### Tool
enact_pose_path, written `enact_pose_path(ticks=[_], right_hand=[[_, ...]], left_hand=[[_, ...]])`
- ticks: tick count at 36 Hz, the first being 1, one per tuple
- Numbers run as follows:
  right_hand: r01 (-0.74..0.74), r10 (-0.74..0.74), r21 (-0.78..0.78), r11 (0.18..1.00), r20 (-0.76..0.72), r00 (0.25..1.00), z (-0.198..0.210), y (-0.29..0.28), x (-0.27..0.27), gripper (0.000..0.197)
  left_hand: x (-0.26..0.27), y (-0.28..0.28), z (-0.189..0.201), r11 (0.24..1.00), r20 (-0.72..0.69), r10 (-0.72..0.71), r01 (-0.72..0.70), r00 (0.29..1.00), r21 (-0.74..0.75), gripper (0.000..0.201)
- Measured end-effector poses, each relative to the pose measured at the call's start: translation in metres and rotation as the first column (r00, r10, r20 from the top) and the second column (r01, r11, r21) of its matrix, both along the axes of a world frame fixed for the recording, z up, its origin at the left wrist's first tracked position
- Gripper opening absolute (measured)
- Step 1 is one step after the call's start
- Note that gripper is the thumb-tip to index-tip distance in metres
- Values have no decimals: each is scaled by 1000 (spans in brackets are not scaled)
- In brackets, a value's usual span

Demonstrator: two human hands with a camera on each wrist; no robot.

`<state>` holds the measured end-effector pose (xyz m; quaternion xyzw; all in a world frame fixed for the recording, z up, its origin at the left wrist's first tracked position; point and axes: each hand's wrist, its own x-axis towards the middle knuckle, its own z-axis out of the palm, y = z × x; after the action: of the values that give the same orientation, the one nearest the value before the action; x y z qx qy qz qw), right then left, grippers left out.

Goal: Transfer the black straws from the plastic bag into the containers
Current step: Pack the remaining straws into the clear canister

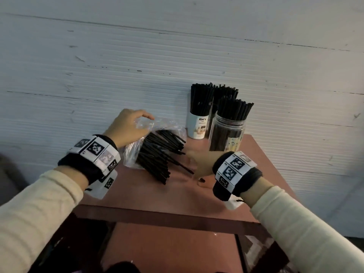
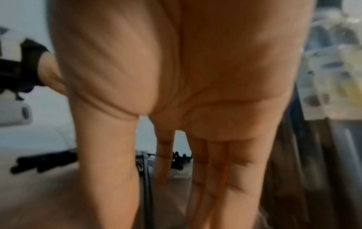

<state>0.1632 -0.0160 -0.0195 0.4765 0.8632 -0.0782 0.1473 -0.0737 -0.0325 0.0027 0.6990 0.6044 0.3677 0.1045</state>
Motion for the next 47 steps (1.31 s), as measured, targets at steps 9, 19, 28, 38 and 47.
enact_pose_path(ticks=[9,19,28,38,47], right_hand=[[-132,129,-14,991,-122,984,-5,17,-15,25],[-92,154,193,977,-337,929,-6,57,-72,40],[175,-105,237,956,-284,953,-43,105,-93,82],[-49,110,161,986,-394,913,-36,106,-102,54],[-72,119,140,987,-363,924,-36,104,-102,37]], left_hand=[[-18,9,-16,984,-22,-94,90,995,-155,64],[-25,24,-16,981,40,-129,134,991,-143,75],[-33,25,-9,981,30,-91,95,995,-170,74],[-39,28,-5,983,41,-47,53,998,-178,69],[-45,22,-3,974,-20,-24,19,1000,-224,66]])
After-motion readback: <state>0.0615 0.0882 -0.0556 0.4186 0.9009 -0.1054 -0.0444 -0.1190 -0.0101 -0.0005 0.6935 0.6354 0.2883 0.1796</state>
